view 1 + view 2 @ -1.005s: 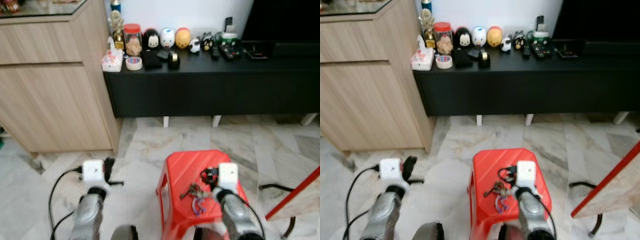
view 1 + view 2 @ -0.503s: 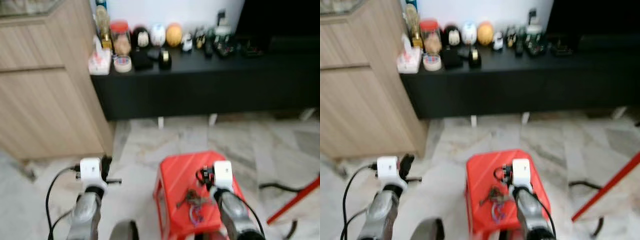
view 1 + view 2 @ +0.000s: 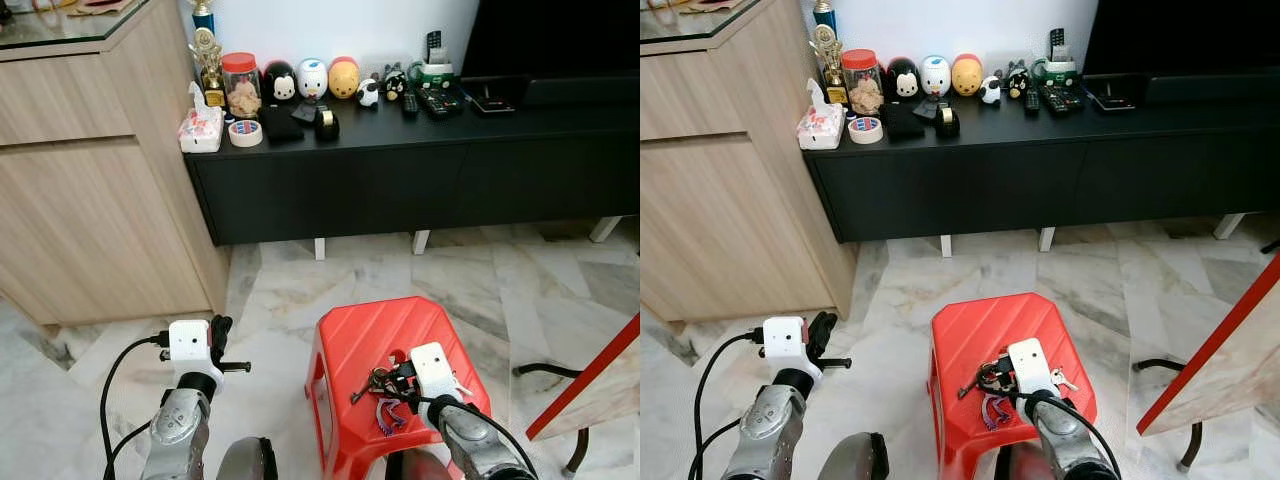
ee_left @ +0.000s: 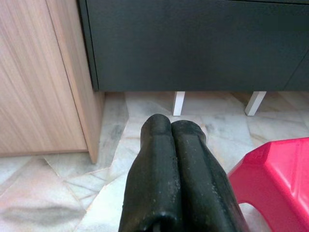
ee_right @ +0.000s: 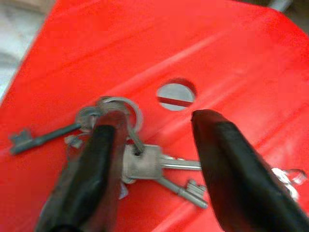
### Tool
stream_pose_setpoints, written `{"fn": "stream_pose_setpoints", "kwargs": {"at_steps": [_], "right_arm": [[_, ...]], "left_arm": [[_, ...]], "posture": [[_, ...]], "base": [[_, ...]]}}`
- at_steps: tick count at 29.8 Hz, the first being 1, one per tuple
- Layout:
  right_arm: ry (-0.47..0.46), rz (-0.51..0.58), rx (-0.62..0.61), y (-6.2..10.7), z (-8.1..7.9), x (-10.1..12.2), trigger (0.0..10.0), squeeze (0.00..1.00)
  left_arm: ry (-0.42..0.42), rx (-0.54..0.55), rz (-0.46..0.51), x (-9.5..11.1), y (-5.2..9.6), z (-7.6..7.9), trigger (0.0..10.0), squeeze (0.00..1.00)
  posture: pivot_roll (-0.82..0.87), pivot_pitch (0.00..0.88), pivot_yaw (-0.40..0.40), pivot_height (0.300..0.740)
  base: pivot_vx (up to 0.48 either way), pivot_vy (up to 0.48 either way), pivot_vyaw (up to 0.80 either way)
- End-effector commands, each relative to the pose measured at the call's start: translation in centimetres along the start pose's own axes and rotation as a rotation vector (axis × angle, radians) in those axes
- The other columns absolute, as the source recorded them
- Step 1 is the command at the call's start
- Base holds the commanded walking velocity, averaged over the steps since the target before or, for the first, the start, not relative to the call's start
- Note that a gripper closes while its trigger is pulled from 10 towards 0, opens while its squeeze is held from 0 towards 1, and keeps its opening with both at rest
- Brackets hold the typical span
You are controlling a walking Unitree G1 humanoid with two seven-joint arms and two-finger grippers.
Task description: Hang keys on a hook
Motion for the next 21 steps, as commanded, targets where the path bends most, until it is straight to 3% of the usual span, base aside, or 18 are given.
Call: {"fn": "stream_pose_setpoints", "kwargs": {"at_steps": [1, 7, 15, 16, 21], "right_arm": [[0.056, 0.003, 0.04, -0.1, -0.1, 0.5, 10.0, 1.0], [0.094, 0.031, 0.099, -0.1, -0.3, 1.2, 10.0, 1.0], [0.172, -0.021, 0.106, -0.1, -0.5, 0.2, 10.0, 1.0], [0.19, -0.047, 0.09, 0.0, -0.3, -0.2, 10.0, 0.0], [0.161, -0.075, 0.063, 0.0, 0.1, -0.6, 10.0, 0.0]], "left_arm": [[-0.004, 0.012, -0.021, -0.5, 0.2, -0.3, 10.0, 0.0], [-0.006, 0.011, -0.02, -0.4, 0.2, -0.4, 10.0, 0.0], [-0.008, 0.006, -0.022, -0.4, 0.1, -0.3, 10.0, 0.0], [-0.009, 0.006, -0.025, -0.5, 0.1, -0.3, 10.0, 0.0], [-0.011, 0.003, -0.024, -0.4, 0.2, -0.2, 10.0, 0.0]], "posture": [[0.01, 0.046, -0.001, 0.613], [0.01, 0.047, -0.001, 0.613], [0.01, 0.05, 0.004, 0.613], [0.01, 0.05, 0.005, 0.613], [0.01, 0.052, 0.006, 0.613]], "base": [[0.0, 0.0, 0.0], [0.0, 0.0, 0.0], [0.0, 0.0, 0.0], [0.0, 0.0, 0.0], [0.0, 0.0, 0.0]]}}
Point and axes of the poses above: a point about 5 cm out from each wrist's last joint towards the gripper, its own y axis pointing back from the gripper into the wrist, its own x axis along the axis of the wrist's last joint, z = x × y, the point moved 5 cm from there along -y, pointing out of the wrist towards the gripper, and after that the axes turned 7 degrees about y, right-handed, at the moved point
